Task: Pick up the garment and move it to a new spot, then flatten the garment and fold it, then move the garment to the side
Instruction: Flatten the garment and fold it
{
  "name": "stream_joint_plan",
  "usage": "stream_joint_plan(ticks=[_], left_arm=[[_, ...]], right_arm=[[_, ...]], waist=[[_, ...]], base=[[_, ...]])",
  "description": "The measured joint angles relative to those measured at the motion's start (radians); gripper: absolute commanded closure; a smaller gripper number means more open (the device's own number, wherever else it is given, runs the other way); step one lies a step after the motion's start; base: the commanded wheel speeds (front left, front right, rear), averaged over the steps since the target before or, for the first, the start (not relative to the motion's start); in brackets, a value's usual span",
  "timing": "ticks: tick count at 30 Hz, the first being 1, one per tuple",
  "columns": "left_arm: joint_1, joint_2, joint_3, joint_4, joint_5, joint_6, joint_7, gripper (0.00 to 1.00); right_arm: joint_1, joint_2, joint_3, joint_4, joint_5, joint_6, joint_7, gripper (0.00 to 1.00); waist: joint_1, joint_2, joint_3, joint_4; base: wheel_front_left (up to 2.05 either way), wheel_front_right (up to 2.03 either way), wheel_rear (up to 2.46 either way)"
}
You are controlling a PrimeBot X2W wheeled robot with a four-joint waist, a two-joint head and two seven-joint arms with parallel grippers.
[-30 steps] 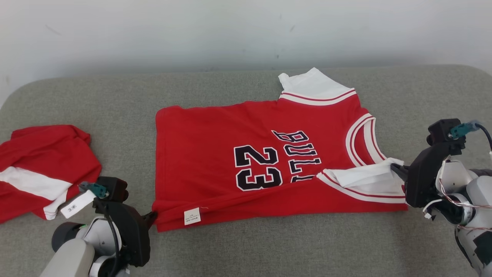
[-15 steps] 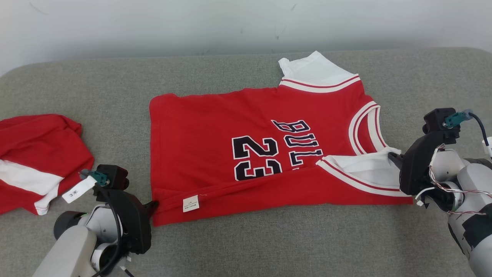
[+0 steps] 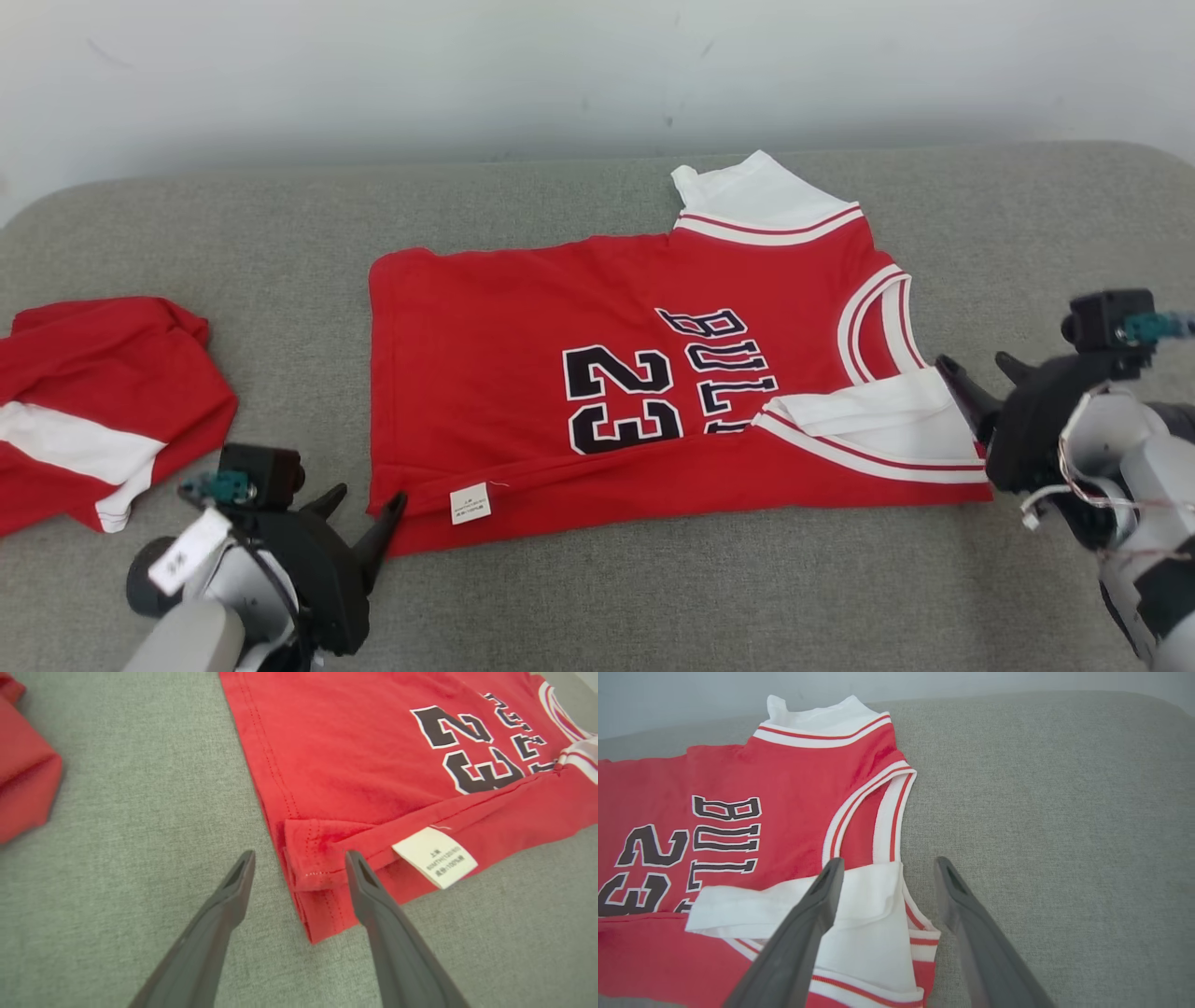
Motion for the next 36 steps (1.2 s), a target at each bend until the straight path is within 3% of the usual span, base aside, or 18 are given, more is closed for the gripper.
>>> stream_joint_plan(ticks=[8,13,23,30,36], left_arm=[[0.128,0.017,0.013,-0.151,0.084,0.106,-0.200,0.00],[0.201,0.011,0.006,-0.215,0.119,0.141,-0.268,0.00],[0.246,-0.016,0.005,-0.237,0.117,0.166,-0.341,0.00],[0.263,-0.023,0.007,-0.190,0.108,0.166,-0.355,0.00],[0.257,-0.045,0.002,-0.144,0.104,0.156,-0.363,0.00]], right_arm=[[0.176,-0.030,-0.036,-0.099,-0.001,0.004,-0.198,0.00],[0.255,-0.027,-0.041,-0.141,-0.011,0.004,-0.281,0.00],[0.350,-0.027,-0.037,-0.197,-0.069,-0.038,-0.379,0.00],[0.384,-0.044,-0.027,-0.191,-0.095,-0.070,-0.392,0.00],[0.385,-0.045,-0.017,-0.170,-0.108,-0.076,-0.384,0.00]], waist=[[0.0000,0.0000,-0.004,0.015],[0.0000,0.0000,-0.009,0.021],[0.0000,-0.0001,-0.007,0.028],[0.0000,-0.0001,-0.005,0.025],[0.0000,-0.0001,-0.003,0.024]], base=[[0.00,0.00,0.00],[0.00,0.00,0.00],[0.00,0.00,0.00],[0.00,0.00,0.00],[0.00,0.00,0.00]])
